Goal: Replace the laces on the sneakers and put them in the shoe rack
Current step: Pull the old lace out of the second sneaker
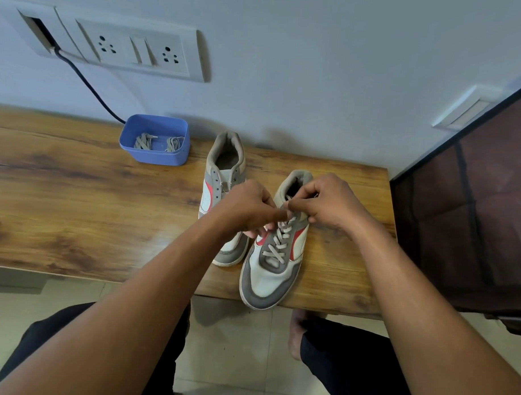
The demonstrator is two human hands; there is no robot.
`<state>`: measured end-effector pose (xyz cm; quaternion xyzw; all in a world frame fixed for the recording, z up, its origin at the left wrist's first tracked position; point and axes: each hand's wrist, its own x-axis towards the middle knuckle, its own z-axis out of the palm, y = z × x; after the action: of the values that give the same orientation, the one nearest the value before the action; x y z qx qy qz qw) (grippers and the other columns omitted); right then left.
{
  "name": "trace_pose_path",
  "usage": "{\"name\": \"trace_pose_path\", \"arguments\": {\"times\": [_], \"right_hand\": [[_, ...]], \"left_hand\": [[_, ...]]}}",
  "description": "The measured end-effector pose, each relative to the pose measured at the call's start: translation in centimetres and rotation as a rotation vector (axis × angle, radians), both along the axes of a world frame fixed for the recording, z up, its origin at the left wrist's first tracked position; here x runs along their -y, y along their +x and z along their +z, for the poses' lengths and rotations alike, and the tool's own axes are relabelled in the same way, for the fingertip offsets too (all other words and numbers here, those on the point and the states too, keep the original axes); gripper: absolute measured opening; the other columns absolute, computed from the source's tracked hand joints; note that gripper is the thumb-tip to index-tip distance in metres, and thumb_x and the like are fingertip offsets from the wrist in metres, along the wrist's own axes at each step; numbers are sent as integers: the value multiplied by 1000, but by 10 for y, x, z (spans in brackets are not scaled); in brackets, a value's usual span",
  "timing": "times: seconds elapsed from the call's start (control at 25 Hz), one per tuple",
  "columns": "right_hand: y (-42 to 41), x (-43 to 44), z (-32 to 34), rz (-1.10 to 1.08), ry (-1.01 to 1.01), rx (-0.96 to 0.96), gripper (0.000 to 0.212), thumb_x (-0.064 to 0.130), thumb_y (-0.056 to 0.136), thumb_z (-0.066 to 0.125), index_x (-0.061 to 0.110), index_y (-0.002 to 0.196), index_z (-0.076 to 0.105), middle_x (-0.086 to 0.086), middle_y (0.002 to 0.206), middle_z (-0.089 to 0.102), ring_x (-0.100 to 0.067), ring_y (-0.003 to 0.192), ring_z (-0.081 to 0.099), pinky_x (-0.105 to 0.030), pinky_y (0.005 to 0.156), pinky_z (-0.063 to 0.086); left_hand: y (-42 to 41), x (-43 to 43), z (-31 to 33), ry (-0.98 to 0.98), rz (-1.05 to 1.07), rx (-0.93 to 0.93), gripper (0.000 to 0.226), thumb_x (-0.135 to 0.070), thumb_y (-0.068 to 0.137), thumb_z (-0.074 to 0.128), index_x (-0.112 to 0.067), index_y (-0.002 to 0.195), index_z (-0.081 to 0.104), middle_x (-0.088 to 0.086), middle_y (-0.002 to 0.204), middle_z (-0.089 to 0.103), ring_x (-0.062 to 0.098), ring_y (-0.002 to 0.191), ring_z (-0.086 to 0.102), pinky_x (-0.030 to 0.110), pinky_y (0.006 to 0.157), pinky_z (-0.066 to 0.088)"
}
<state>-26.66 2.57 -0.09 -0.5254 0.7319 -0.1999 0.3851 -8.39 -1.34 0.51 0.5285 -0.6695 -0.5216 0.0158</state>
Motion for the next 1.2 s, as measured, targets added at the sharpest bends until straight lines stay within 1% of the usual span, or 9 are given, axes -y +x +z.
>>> {"name": "trace_pose_path", "arguments": {"times": [0.08,0.2,0.4,0.6,0.68,0.8,0.88,1.0,1.2], "right_hand": [[0,1,0,-4,4,9,13,28,79,89,23,69,81,16,55,65,6,49,56,-27,59,48],[1,1,-2,6,1,18,15,26,78,90,25,67,80,16,57,67,5,51,58,-31,63,52],[2,1,-1,33,-21,-10,13,27,77,88,26,66,80,8,64,72,1,53,57,-31,62,49],[2,1,-4,71,-36,-22,11,29,79,90,25,72,82,13,65,72,7,58,60,-21,59,44],[3,1,-5,74,-44,-40,10,28,79,89,24,73,82,12,64,71,5,55,59,-22,58,43],[3,2,-6,87,-43,-49,10,30,77,88,25,72,82,5,68,73,-2,58,59,-32,61,48],[3,2,-6,83,-43,-43,11,31,78,88,24,72,82,3,71,74,-6,64,62,-32,63,49],[3,0,-7,75,-59,-50,11,30,80,89,23,74,82,6,71,74,-2,65,62,-27,62,47],[2,0,-7,86,-58,-46,12,33,79,89,27,71,82,5,70,74,-1,61,60,-29,61,46]], "left_hand": [[0,0,-2,-55,29,-16,18,-24,90,76,-8,83,74,5,73,76,17,68,75,32,67,64],[5,2,6,63,-126,10,12,-15,92,74,-7,83,73,5,72,75,16,68,74,23,60,58],[7,2,1,18,-59,23,27,-35,92,74,-8,85,74,6,77,77,19,72,76,30,65,63],[8,3,6,40,-144,70,13,-14,96,68,-7,85,71,7,75,75,20,71,75,29,68,63],[12,5,10,106,-145,72,16,-18,95,70,-5,86,72,10,78,76,20,72,75,33,71,64],[10,1,4,4,-80,52,25,-31,95,71,-8,87,73,9,79,77,19,69,76,33,69,64],[6,-1,0,-48,-59,63,15,-21,96,69,-8,88,70,9,79,77,19,67,76,32,68,64],[10,4,8,77,-130,83,12,-9,98,63,-7,88,67,8,73,74,20,67,74,28,63,62],[9,0,0,0,-86,84,29,-34,96,69,-6,89,71,10,78,77,19,69,77,32,66,63]]}}
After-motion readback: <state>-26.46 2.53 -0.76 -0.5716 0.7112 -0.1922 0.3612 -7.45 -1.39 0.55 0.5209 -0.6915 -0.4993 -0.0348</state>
